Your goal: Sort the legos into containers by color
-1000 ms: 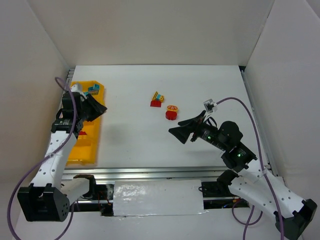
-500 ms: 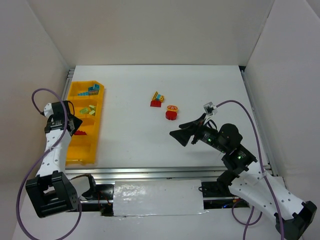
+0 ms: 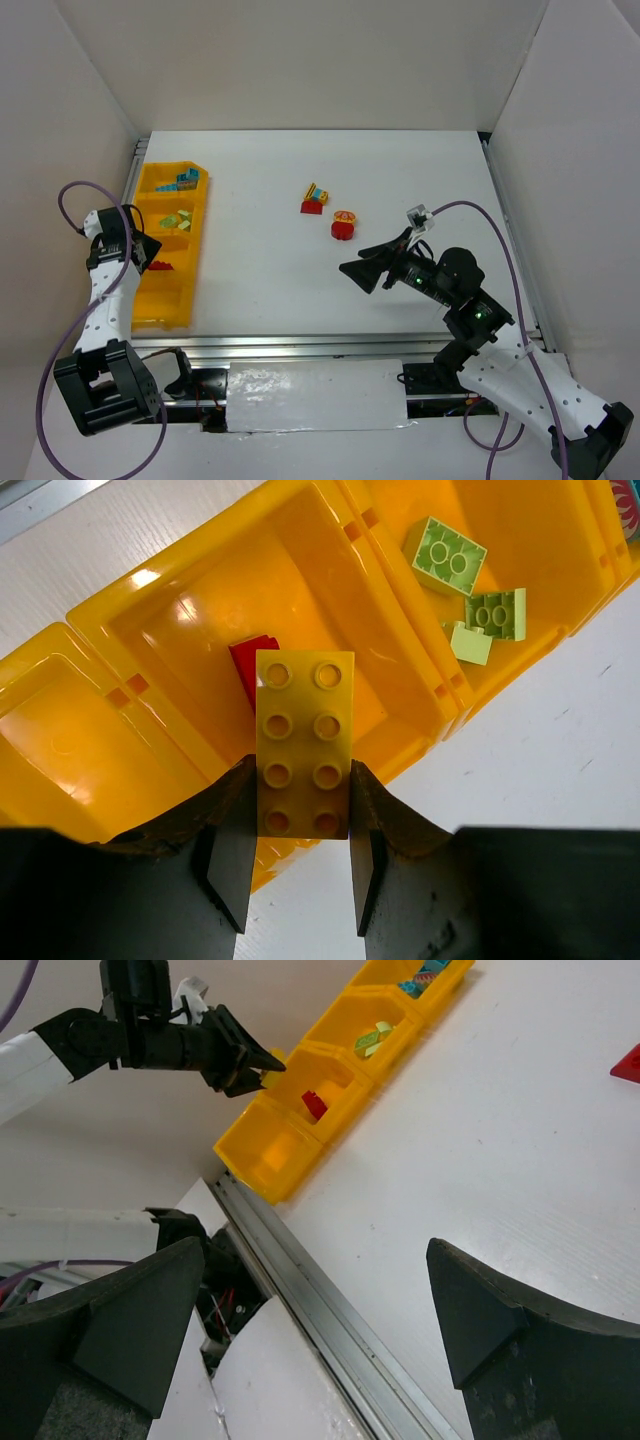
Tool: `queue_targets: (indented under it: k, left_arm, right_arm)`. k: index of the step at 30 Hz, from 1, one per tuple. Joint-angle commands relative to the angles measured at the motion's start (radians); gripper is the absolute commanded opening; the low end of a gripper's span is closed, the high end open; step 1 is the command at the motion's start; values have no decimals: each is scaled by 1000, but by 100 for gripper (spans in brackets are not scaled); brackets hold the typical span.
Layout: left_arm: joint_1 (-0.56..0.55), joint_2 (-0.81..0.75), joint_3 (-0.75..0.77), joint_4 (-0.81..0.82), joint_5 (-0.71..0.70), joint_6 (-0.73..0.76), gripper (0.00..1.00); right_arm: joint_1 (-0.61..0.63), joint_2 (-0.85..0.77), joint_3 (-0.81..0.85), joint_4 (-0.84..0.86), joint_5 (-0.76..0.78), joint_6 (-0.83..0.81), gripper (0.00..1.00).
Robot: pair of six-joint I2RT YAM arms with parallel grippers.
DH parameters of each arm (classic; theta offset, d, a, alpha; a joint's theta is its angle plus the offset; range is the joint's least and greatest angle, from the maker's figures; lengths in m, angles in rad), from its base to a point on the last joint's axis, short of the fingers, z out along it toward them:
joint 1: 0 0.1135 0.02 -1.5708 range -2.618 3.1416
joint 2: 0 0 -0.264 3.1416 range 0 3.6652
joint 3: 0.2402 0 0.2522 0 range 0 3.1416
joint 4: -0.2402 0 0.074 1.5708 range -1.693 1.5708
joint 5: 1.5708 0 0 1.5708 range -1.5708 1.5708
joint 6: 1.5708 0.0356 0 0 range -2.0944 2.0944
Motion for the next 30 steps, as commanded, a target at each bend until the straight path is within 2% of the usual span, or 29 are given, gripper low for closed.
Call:
queue_targets:
  k: [1, 23, 30]
  left_arm:
    - [4, -4, 5, 29, 7, -6, 0]
    - [4, -28, 19, 42, 62, 27, 0]
    - [4, -94, 16, -6, 6, 2, 0]
  right_arm:
    - [-4, -12, 3, 3, -2, -10, 100]
    - [-7, -15, 20, -14, -8, -23, 100]
    - [-5, 1, 12, -6, -14, -21, 100]
